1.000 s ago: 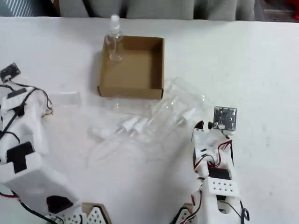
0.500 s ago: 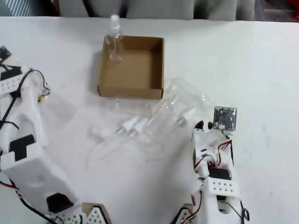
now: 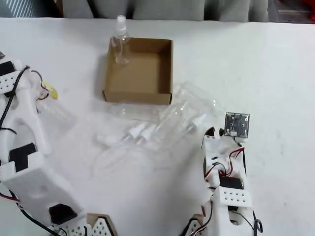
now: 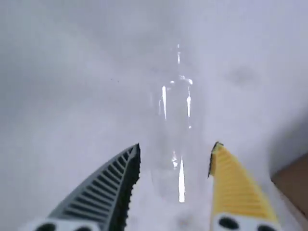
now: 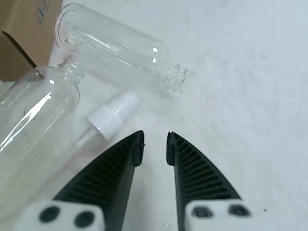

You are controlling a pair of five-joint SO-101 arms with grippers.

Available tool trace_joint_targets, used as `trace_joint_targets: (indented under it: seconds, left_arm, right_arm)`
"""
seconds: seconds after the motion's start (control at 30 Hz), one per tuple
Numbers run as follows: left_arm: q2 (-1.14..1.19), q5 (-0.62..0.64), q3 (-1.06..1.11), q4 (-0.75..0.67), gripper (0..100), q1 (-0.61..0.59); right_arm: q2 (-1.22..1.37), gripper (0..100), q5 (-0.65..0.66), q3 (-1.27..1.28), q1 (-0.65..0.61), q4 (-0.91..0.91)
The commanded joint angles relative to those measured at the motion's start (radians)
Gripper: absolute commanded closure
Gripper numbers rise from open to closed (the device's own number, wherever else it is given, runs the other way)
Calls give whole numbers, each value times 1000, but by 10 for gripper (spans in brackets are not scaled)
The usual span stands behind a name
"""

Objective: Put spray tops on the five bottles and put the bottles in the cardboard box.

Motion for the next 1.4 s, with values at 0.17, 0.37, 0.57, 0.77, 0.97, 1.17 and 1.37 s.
trace_joint_targets:
  seconds: [0.17,0.37,0.57,0.77,0.97,1.17,1.37]
  left_arm:
    - [-48,57,91,-117,747,-16]
    - [-47,117,129,-181,648,-33]
    - [-45,120,124,-193,648,-31]
    - [2,120,78,-186,646,-42]
    - [128,120,-60,-109,648,-42]
    - [216,121,-147,-101,648,-42]
    - [294,121,-190,-101,649,-38]
  right_arm:
    - [-10,936,11,-6,4,-13]
    - [-10,936,11,-6,4,-13]
    - [-10,936,11,-6,4,-13]
    - [-10,936,11,-5,5,-13]
    - [-10,936,11,-5,4,-13]
    - [-10,936,11,-5,4,-13]
    - [-10,936,11,-5,2,-13]
